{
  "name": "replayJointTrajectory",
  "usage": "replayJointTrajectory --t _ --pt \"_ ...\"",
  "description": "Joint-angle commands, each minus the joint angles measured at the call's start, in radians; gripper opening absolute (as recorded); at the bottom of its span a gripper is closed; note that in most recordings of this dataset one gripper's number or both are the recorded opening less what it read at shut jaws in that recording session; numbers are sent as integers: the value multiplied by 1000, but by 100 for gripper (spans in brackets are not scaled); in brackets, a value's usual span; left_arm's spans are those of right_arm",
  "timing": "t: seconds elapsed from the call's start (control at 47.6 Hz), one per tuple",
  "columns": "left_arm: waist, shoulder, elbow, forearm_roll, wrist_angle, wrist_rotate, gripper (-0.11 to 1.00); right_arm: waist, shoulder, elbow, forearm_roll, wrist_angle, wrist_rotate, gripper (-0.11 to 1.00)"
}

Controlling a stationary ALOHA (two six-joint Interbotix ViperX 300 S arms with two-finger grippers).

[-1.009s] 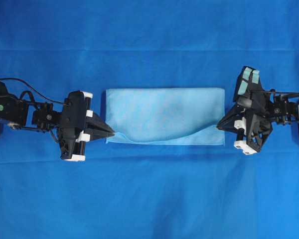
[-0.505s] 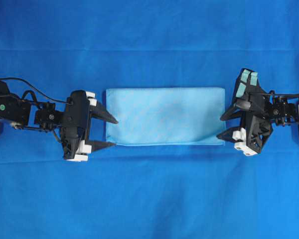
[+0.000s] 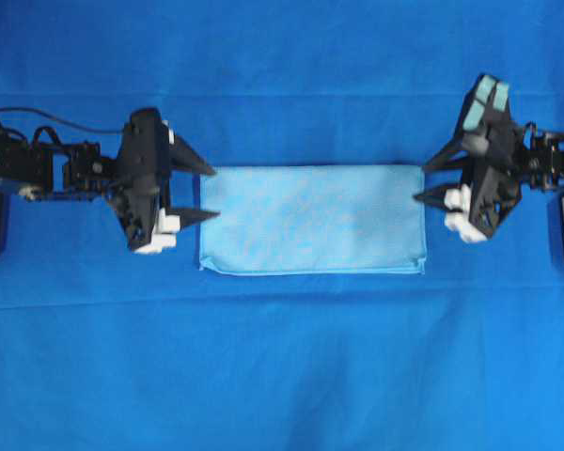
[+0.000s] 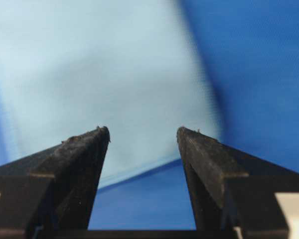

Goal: Fold the light blue towel.
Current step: 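Pull both top corners down toward the bottom edge, folding in half, then release the corners and regrasp the folded towel's left and right ends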

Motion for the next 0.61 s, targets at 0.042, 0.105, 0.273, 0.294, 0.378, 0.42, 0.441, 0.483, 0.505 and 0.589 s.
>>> replayJointTrajectory --t 0.042,0.105,0.273,0.294,0.378,0.42,0.441,0.483,0.505,0.589 --pt "43 3 -34 -2 8 26 71 -46 23 -34 -46 5 -2 61" --pt "55 12 -41 -2 8 38 71 -60 40 -41 -60 5 -2 61" --pt "95 44 -49 -2 8 44 70 -89 104 -63 -80 -2 -3 61" --pt "100 49 -48 -2 6 44 70 -91 114 -64 -81 -2 -2 61" --pt "114 77 -51 -2 2 44 68 -98 155 -74 -84 -5 -3 60" --pt "120 94 -52 -2 2 44 68 -103 173 -77 -84 -5 -2 60" --pt "121 103 -54 -2 2 43 68 -104 184 -78 -84 -6 -2 60" --pt "126 130 -61 -2 0 44 67 -107 201 -80 -84 -9 -2 60" --pt "127 141 -64 -2 -2 43 66 -110 209 -80 -84 -12 -2 60" --pt "127 184 -80 -2 0 43 58 -118 238 -80 -83 -28 -2 60"
